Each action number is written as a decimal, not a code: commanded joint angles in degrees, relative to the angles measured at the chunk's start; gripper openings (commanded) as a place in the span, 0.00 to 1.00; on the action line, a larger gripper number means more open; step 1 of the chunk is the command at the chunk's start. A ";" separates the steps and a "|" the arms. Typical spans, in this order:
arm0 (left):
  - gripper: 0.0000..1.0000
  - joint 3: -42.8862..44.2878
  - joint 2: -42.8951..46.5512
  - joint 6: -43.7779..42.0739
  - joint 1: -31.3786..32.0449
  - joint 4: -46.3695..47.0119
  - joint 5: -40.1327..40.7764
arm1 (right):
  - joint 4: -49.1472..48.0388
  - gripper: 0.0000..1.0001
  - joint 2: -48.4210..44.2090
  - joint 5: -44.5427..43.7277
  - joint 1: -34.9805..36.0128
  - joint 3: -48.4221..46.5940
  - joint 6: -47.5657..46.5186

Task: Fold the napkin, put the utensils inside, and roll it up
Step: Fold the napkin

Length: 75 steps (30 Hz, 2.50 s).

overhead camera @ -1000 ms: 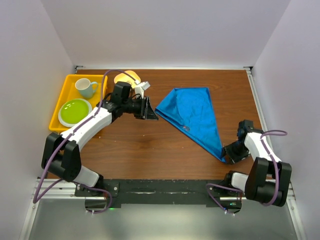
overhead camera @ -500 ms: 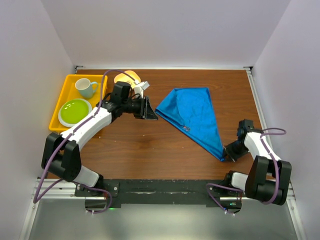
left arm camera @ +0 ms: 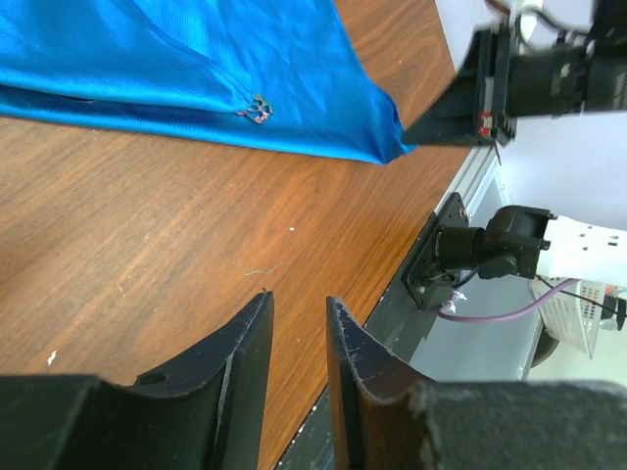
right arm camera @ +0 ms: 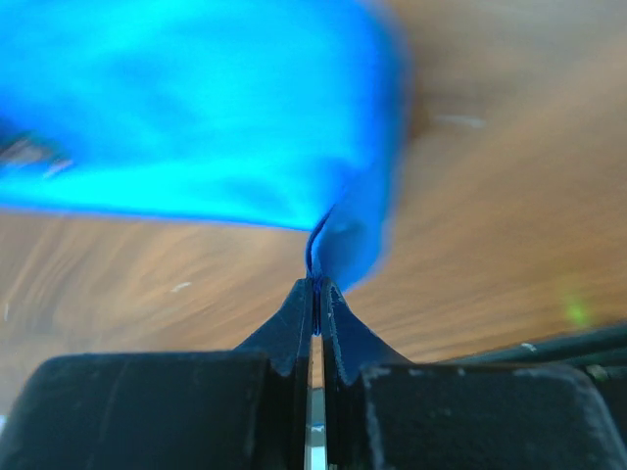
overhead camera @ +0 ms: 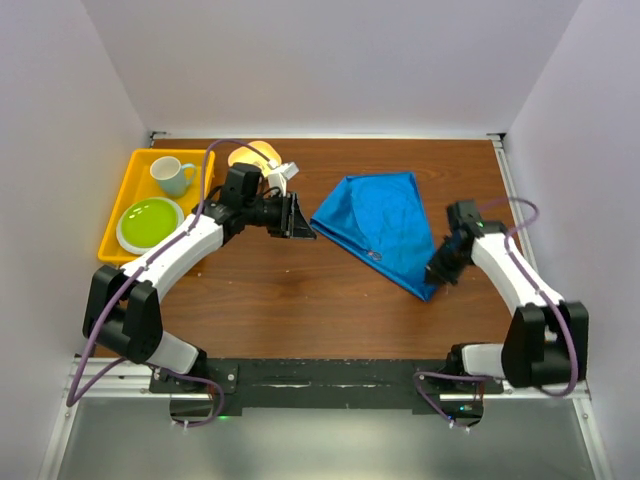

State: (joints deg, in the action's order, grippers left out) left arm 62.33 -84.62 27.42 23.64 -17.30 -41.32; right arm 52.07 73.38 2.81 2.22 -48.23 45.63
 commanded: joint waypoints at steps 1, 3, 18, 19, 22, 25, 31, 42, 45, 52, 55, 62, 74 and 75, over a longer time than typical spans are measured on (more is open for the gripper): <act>0.33 0.17 0.33 0.27 -0.44 0.51 0.01 | -2.15 0.00 8.58 0.36 8.58 -16.25 -4.75; 0.33 -0.45 0.59 0.35 -0.44 0.43 0.45 | -1.28 0.00 11.94 -0.08 11.05 -25.02 -7.04; 0.33 -2.21 1.65 0.18 -0.52 -1.51 2.91 | 0.39 0.00 44.82 7.83 22.47 -61.63 -15.39; 0.32 -2.29 1.48 0.18 -0.44 -1.51 3.00 | 0.83 0.00 45.61 7.83 22.83 -63.38 -16.00; 0.32 -2.03 1.47 -0.26 -0.44 -1.95 3.35 | 1.36 0.00 48.60 7.83 23.80 -66.11 -16.53; 0.32 -1.94 1.74 -0.52 -0.44 -2.39 3.53 | 1.54 0.00 50.19 7.30 24.50 -67.61 -16.45; 0.33 -2.21 2.44 -1.40 -0.52 -3.35 4.14 | 1.02 0.00 51.07 6.42 24.76 -68.40 -15.92; 0.33 -2.30 3.23 -1.40 -0.79 -3.62 4.32 | 0.14 0.00 55.81 9.15 25.82 -70.77 -15.39; 0.33 -2.38 3.50 -1.49 -0.87 -3.97 4.32 | -0.13 0.00 56.78 8.79 25.99 -71.04 -15.30; 0.33 -3.17 4.37 -1.84 -1.23 -4.15 4.58 | -0.31 0.00 58.10 9.06 26.52 -72.71 -14.78; 0.33 -3.09 4.29 -1.76 -1.31 -4.15 4.41 | -0.04 0.00 59.15 9.32 26.61 -73.59 -14.78; 0.33 -2.91 4.29 -1.84 -1.66 -4.06 4.41 | -0.04 0.00 61.17 9.85 26.61 -75.43 -14.69; 0.33 -2.12 2.79 -1.58 -1.84 -3.27 4.06 | 1.27 0.21 63.46 11.60 26.79 -79.21 -14.69; 0.34 -2.03 2.18 -1.49 -1.84 -3.01 4.05 | 1.80 0.23 63.20 11.87 26.87 -79.82 -14.60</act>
State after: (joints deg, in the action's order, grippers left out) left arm 59.33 -82.11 26.76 22.46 -21.93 -36.77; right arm 53.15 137.73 12.64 28.60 -124.40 31.03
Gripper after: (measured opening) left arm 0.332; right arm 0.189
